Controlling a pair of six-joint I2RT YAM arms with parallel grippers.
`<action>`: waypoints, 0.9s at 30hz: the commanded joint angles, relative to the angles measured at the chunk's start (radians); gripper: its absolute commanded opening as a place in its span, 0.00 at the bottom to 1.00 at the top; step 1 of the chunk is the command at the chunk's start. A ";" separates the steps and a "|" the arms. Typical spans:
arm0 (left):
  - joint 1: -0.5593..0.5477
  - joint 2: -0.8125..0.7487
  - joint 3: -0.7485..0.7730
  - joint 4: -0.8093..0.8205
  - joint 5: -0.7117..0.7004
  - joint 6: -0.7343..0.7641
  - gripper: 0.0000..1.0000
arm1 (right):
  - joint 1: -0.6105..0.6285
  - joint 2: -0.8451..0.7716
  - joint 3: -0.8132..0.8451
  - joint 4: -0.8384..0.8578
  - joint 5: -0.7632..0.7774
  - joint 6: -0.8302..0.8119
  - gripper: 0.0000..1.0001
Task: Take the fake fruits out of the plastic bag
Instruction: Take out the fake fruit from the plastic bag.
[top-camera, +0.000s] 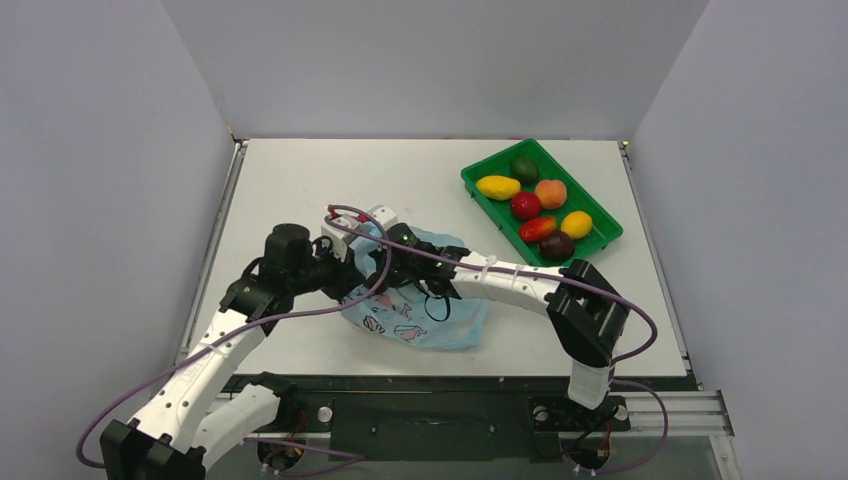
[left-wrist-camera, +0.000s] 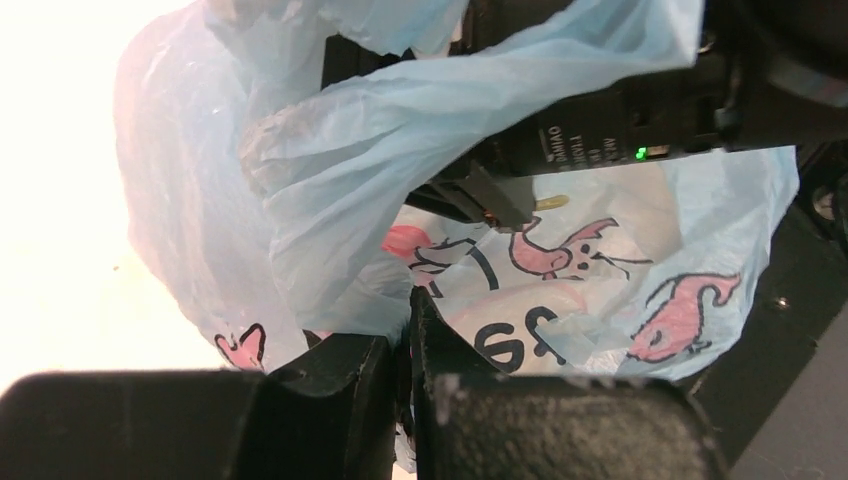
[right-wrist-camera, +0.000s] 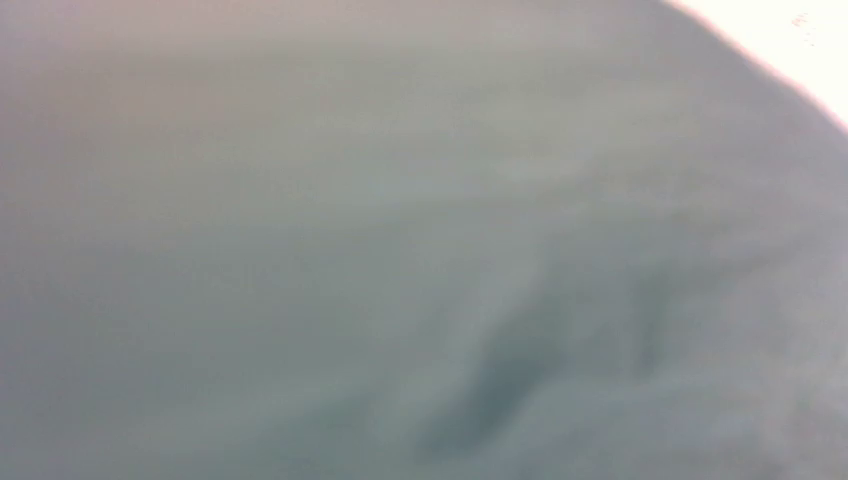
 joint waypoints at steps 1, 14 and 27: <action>0.038 0.021 0.032 0.062 -0.155 -0.091 0.05 | -0.024 -0.113 0.099 -0.071 0.063 0.016 0.00; -0.029 0.115 0.005 0.084 -0.020 -0.093 0.04 | -0.049 -0.090 0.212 -0.175 0.255 -0.030 0.00; -0.161 0.106 0.025 0.021 -0.429 -0.094 0.00 | -0.122 -0.021 0.428 -0.389 -0.165 0.273 0.00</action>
